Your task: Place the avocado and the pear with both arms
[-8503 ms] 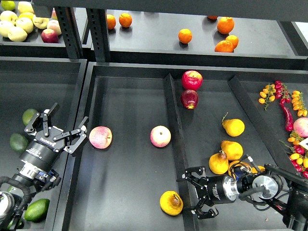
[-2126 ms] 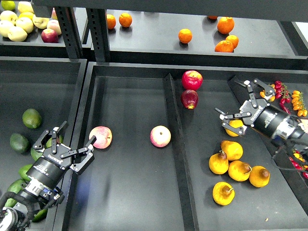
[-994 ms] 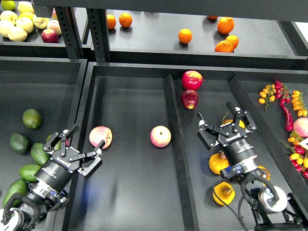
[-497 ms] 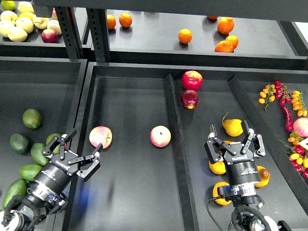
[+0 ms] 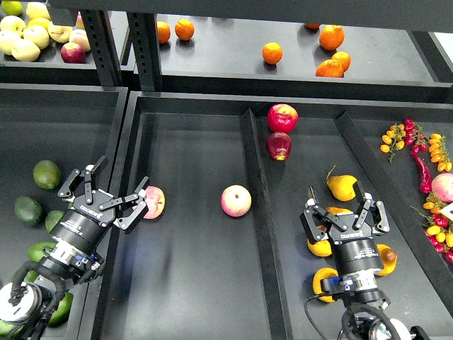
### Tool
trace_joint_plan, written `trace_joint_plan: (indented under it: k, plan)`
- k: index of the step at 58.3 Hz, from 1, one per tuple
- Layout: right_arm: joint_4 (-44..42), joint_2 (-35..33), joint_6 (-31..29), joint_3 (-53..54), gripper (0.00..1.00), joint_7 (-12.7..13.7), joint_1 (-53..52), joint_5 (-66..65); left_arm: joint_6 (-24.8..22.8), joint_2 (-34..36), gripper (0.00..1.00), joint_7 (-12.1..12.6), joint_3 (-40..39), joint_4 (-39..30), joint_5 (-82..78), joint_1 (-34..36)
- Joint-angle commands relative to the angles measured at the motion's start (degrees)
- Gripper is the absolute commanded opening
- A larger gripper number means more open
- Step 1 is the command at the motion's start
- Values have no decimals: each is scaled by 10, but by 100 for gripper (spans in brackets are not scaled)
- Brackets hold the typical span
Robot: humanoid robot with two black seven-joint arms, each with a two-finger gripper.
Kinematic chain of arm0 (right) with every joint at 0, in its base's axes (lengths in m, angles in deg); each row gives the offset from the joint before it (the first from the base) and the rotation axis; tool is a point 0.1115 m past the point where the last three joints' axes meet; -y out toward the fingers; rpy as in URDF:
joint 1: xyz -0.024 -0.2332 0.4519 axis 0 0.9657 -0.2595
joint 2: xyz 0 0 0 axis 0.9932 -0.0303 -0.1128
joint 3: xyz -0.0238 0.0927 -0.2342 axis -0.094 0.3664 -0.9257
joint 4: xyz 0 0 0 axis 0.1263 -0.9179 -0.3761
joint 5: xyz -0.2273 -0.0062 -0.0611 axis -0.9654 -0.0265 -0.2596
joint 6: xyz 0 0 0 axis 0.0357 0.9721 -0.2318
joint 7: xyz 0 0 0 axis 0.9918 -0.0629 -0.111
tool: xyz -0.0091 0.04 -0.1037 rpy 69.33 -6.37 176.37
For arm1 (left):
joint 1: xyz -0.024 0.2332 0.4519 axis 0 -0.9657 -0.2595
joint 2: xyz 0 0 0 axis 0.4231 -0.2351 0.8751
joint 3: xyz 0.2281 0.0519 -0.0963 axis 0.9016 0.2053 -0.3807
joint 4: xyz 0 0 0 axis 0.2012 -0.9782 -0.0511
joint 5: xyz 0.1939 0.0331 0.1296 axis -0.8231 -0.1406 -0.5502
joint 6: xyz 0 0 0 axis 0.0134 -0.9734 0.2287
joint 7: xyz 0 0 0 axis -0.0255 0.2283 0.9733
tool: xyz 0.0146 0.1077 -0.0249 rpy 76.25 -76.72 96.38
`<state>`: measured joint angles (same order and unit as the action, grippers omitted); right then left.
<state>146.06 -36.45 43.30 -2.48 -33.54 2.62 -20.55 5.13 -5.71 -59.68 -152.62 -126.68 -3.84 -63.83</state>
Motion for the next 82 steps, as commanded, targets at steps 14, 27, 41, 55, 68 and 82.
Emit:
trace_joint_plan:
  k: [14, 27, 41, 55, 68, 82]
  plan:
    - [5, 0, -4, -8, 100, 2, -9, 0, 0, 0, 99, -2, 12, -29, -1, 8]
    - [5, 0, -6, -21, 100, 3, -11, -1, 0, 0, 99, -2, 14, -25, -4, 31]
    - [5, 0, -1, -28, 100, 3, -33, -2, 0, 0, 99, -2, 41, -21, -4, 34]
    - [4, 0, 2, -36, 100, 4, -47, 0, 0, 0, 99, -1, 65, -11, -4, 55]
    - [4, 0, 2, -48, 100, 4, -47, -1, 0, 0, 99, -1, 91, -5, -4, 67]
    - [4, 0, 2, -49, 100, 4, -47, 0, 0, 0, 99, 1, 120, -1, -4, 67]
